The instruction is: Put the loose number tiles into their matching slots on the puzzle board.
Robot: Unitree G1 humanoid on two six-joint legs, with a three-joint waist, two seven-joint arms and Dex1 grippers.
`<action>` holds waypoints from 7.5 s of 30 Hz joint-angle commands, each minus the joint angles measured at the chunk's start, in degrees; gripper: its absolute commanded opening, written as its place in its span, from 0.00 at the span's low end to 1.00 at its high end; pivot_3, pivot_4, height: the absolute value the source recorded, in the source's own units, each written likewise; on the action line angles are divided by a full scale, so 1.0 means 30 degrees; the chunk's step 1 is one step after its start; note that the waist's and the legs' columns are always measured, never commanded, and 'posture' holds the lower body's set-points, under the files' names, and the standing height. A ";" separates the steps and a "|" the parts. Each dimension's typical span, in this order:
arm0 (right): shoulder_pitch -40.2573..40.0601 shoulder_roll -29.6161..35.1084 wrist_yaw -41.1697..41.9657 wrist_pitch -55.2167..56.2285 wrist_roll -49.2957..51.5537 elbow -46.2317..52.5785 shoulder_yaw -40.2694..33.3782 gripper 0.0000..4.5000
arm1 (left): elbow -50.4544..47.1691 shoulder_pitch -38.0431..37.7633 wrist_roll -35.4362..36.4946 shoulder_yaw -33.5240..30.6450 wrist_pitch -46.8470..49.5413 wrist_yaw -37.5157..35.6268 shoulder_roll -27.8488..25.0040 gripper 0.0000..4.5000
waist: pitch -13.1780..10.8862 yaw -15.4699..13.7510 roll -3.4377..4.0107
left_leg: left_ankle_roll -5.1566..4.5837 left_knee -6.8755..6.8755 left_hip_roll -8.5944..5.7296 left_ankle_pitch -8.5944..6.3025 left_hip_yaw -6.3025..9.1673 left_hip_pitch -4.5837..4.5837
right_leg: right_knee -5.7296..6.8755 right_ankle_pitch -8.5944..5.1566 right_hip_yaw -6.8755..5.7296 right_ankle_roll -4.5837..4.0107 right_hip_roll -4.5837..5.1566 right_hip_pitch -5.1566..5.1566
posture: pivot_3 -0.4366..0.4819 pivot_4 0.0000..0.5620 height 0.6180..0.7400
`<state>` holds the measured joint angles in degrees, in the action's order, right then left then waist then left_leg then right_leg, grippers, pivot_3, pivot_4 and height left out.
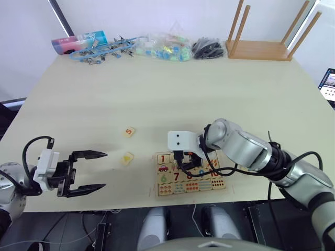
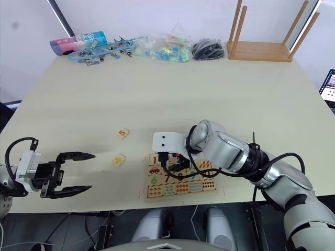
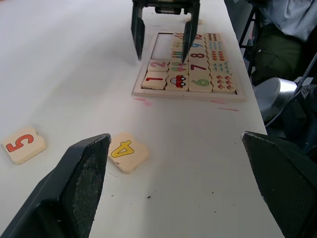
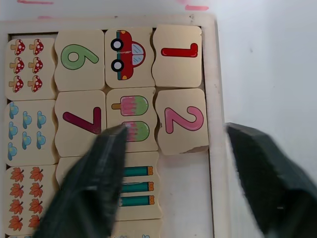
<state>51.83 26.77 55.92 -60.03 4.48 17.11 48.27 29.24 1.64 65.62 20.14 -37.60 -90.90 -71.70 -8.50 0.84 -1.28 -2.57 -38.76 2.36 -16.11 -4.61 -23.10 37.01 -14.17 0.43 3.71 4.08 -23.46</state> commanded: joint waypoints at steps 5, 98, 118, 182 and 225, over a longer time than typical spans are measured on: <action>0.0461 0.0173 0.0213 0.0438 0.0057 0.0269 -0.0539 0.99 | -0.0281 -0.0209 0.0446 -0.0245 -0.0148 -0.0535 -0.0379 1.00 | -0.0001 -0.0001 0.0001 | 0.0000 0.0000 0.0001 0.0000 0.0006 0.0000 | 0.0000 0.0000 -0.0001 0.0000 0.0000 0.0000 | 0.48 0.27 0.98; -2.6695 0.1094 0.4088 2.3628 0.9839 -0.4095 -2.7596 0.99 | 0.3760 0.0465 -0.9350 -1.1572 0.4944 -0.0277 0.6994 1.00 | 0.0017 -0.0212 -0.0019 | -0.0004 0.0018 0.0036 -0.0003 0.0132 0.0088 | -0.0044 -0.0002 -0.0012 0.0001 -0.0001 0.0127 | 0.48 0.27 0.98; -2.6077 0.1189 0.5874 2.5357 1.0190 -0.6133 -2.6924 0.99 | 0.3345 0.0582 -0.9897 -1.1924 0.5419 -0.0535 0.7352 1.00 | 0.0023 -0.0217 -0.0009 | -0.0004 0.0018 0.0064 -0.0004 0.0127 0.0092 | -0.0043 0.0001 -0.0002 0.0000 0.0009 0.0129 | 0.48 0.27 0.98; -2.1865 0.3538 0.2433 2.1920 0.6326 -0.4732 -2.0753 0.99 | 0.1361 0.1797 -0.5142 -0.4476 0.3939 -0.0535 0.3865 1.00 | 0.0025 -0.0562 0.0018 | -0.0003 -0.0023 -0.0014 -0.0002 0.0117 0.0091 | 0.0003 0.0002 0.0017 0.0004 -0.0007 0.0129 | 0.48 0.27 0.98; -2.4794 -0.2534 -1.0950 1.2594 0.4400 0.4158 -1.8014 0.33 | 0.0725 0.2143 -0.4199 -0.3670 0.4302 -0.0535 0.3105 1.00 | 0.0089 -0.0433 -0.0073 | -0.0004 -0.0025 0.0012 -0.0003 0.0126 0.0097 | 0.0015 -0.0007 0.0012 -0.0010 -0.0026 0.0123 | 0.48 0.27 0.98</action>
<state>-22.56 19.93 26.60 -19.22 18.09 27.08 -6.12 32.61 8.31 51.94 9.56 -25.01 -90.90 -61.01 -8.24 -0.45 -1.50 -2.58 -38.84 2.39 -16.12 -4.24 -22.82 37.06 -14.19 0.47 3.68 4.00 -23.09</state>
